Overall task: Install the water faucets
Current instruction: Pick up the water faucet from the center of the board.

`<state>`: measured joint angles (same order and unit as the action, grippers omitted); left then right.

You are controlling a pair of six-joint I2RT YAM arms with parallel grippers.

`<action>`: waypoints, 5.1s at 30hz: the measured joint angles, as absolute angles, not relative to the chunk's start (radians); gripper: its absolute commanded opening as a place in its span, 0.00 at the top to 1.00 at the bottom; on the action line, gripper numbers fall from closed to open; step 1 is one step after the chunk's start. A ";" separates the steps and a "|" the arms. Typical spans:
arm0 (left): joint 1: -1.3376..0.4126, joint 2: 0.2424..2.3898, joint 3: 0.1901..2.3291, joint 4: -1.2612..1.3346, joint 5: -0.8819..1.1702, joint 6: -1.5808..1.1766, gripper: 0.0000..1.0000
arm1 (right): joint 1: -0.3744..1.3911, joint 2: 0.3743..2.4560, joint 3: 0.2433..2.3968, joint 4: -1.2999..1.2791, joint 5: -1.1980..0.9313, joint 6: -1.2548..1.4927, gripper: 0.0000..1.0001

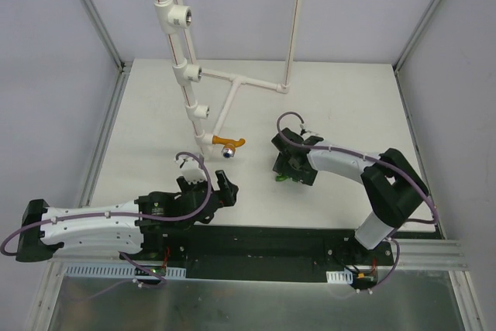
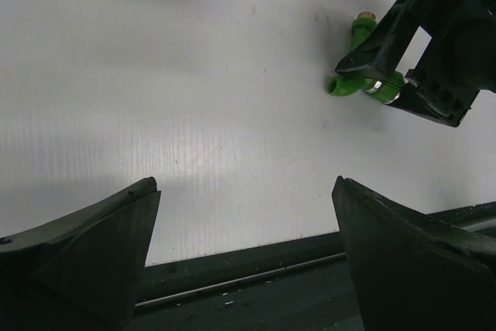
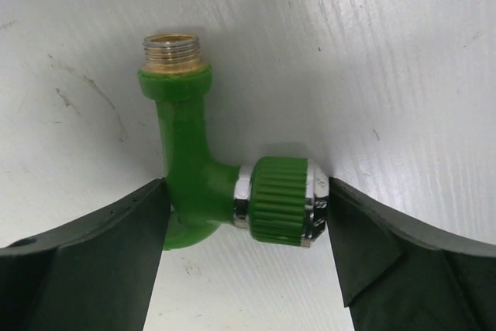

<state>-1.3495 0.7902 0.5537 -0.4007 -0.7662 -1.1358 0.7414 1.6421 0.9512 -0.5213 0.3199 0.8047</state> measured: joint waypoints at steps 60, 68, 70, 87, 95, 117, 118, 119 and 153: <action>-1.346 0.979 0.835 -0.362 -0.662 -1.374 0.57 | 1.319 0.938 0.813 -0.347 0.282 0.223 0.91; -1.346 0.992 0.839 -0.334 -0.654 -1.373 1.00 | 1.320 0.937 0.810 -0.345 0.283 0.222 0.59; -1.346 0.992 0.839 -0.334 -0.652 -1.372 1.00 | 1.320 0.928 0.804 -0.339 0.281 0.223 0.36; -1.346 0.708 0.511 -0.073 -0.645 -1.261 1.00 | 1.321 0.631 0.588 -0.115 0.246 0.368 0.11; -1.346 0.642 0.442 0.180 -0.648 -1.126 1.00 | 1.321 0.455 0.358 0.114 0.303 0.545 0.10; -1.340 0.799 0.440 0.490 -0.637 -1.092 1.00 | 1.321 0.416 0.301 0.335 0.310 0.560 0.13; -1.340 0.800 0.437 0.506 -0.638 -1.097 1.00 | 1.321 0.419 0.301 0.345 0.309 0.559 0.13; -1.336 0.800 0.429 0.536 -0.640 -1.110 1.00 | 1.321 0.425 0.301 0.357 0.309 0.558 0.14; -1.327 0.949 0.450 0.752 -0.654 -1.269 0.48 | 1.324 0.587 0.311 0.572 0.480 0.551 1.00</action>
